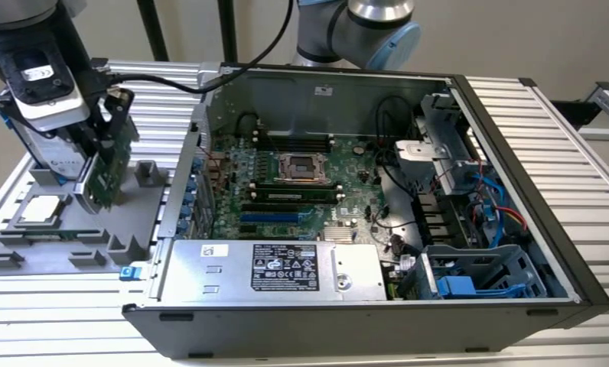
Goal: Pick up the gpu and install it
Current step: 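Pick up the gpu and move the gpu toward the slot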
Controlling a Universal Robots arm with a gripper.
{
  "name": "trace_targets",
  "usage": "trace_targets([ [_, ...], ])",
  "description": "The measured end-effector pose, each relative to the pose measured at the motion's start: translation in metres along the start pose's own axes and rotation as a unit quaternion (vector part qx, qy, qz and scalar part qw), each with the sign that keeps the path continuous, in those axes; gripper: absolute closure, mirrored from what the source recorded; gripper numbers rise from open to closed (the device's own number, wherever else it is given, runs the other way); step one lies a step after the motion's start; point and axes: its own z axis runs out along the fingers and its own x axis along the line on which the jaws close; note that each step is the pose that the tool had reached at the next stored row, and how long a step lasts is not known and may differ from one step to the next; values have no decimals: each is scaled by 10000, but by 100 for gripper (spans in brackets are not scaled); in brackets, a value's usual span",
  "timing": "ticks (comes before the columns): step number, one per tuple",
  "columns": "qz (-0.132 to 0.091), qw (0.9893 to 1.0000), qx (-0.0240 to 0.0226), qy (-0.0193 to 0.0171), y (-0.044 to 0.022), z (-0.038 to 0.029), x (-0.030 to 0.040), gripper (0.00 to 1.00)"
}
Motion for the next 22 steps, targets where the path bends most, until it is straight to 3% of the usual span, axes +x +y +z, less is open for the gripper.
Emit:
trace_targets([
  [22, 0, 10000, 0, 0, 5, -107, 1, 100],
])
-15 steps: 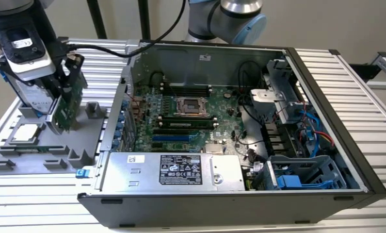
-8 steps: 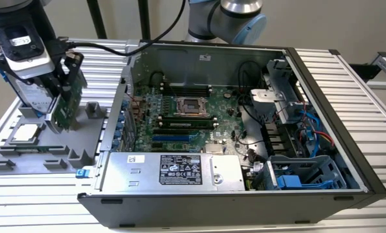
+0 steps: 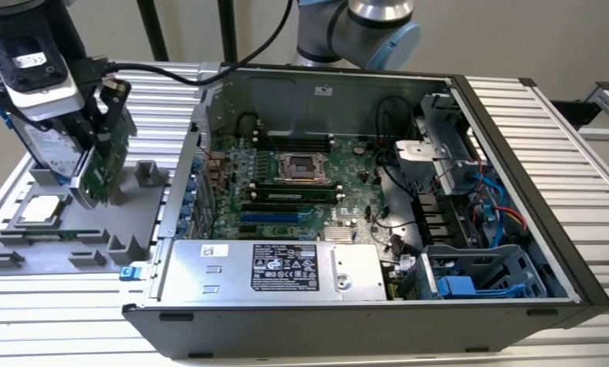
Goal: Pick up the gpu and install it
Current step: 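Pick up the gpu and move the gpu toward the slot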
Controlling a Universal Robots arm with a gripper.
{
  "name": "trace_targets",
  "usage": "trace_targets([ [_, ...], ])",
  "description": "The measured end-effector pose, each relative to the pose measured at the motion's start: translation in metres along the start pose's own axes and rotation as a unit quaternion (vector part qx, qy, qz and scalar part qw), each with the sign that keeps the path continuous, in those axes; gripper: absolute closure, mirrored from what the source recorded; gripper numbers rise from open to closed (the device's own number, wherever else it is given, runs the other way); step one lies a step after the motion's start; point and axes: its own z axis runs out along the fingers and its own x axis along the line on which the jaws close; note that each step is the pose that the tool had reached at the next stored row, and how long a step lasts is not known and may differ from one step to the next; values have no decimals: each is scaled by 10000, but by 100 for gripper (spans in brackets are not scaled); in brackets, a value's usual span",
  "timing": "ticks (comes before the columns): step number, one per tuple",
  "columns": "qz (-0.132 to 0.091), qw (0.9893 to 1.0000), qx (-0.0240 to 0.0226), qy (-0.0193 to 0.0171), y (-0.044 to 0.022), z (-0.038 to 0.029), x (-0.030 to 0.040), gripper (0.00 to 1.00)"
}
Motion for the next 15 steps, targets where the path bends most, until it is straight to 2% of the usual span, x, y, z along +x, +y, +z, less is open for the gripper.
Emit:
trace_targets([
  [15, 0, 10000, 0, 0, 4, -88, 0, 100],
])
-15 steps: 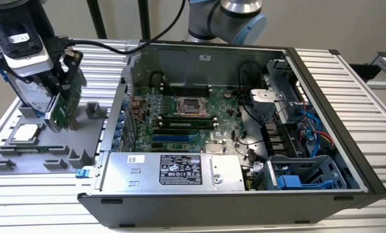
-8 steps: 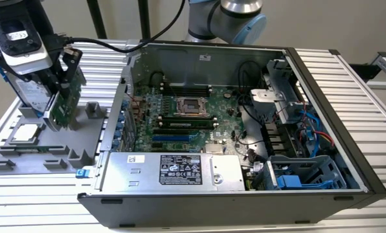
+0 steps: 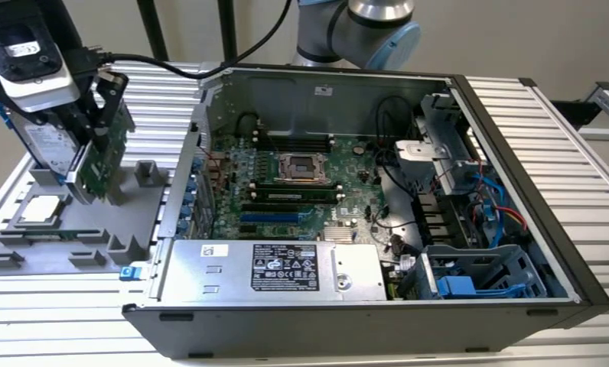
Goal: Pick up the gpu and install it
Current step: 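Pick up the gpu and move the gpu toward the slot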
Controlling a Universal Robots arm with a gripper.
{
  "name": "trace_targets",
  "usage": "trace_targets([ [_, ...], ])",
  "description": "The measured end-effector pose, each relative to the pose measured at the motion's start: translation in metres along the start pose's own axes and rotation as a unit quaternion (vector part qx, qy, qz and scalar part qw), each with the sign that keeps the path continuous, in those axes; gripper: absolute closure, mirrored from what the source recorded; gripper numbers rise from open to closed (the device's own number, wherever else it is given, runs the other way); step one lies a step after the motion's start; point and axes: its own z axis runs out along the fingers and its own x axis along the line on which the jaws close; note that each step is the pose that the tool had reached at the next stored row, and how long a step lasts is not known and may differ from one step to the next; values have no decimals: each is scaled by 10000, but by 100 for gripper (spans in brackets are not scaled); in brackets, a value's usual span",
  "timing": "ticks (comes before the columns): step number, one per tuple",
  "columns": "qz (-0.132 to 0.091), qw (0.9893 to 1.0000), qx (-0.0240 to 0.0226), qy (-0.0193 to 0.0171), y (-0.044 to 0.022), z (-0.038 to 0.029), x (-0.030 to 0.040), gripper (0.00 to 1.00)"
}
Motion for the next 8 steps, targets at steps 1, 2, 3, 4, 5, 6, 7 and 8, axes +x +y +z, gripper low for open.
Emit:
trace_targets([
  [1, 0, 10000, 0, 0, 0, -8, 0, 100],
  [2, 0, 10000, 0, 0, 1, -16, 0, 100],
  [3, 0, 10000, 0, 0, 1, -26, 0, 100],
  [4, 0, 10000, 0, 0, 2, -35, 0, 100],
  [5, 0, 10000, 0, 0, 2, -44, 0, 100],
  [6, 0, 10000, 0, 0, 2, -54, -1, 100],
  [7, 0, 10000, 0, 0, 3, -65, -1, 100],
  [8, 0, 10000, 0, 0, 3, -74, -1, 100],
])
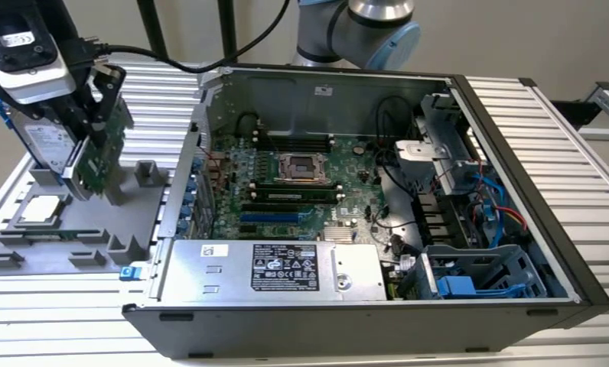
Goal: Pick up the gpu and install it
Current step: 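Pick up the gpu and move the gpu toward the slot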
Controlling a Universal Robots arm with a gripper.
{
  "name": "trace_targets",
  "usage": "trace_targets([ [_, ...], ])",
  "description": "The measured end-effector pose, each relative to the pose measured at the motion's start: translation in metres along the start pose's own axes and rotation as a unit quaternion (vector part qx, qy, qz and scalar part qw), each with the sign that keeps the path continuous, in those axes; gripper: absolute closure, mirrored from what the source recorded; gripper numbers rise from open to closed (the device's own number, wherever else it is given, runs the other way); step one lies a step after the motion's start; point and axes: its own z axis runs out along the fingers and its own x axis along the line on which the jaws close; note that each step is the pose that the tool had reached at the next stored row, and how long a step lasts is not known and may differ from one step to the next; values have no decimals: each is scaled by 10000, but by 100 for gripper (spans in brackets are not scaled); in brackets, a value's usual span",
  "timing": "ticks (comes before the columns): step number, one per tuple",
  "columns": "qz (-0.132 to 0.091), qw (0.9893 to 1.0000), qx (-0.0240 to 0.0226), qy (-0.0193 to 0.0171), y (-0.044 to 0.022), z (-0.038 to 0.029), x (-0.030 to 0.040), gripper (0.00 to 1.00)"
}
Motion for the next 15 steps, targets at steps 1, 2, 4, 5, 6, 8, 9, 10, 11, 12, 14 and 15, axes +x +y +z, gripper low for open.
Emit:
trace_targets([
  [1, 0, 10000, 0, 1, 0, -11, 0, 100],
  [2, 0, 10000, 0, 0, 1, -20, 0, 100],
  [4, 0, 10000, 0, 0, 2, -38, 0, 100],
  [5, 0, 10000, 0, 0, 2, -47, -1, 100],
  [6, 0, 10000, 0, 0, 3, -55, -1, 100],
  [8, 0, 10000, 0, 0, 3, -72, -1, 100],
  [9, 0, 10000, -1, 0, 4, -80, -1, 100],
  [10, 0, 10000, -2, 0, 4, -88, -1, 100],
  [11, 0, 10000, -2, 0, 5, -97, -1, 100],
  [12, 0, 10000, -2, 0, 5, -106, -1, 100],
  [14, 0, 10000, -2, 1, 6, -126, -2, 100],
  [15, 0, 10000, -2, 0, 6, -137, -2, 100],
])
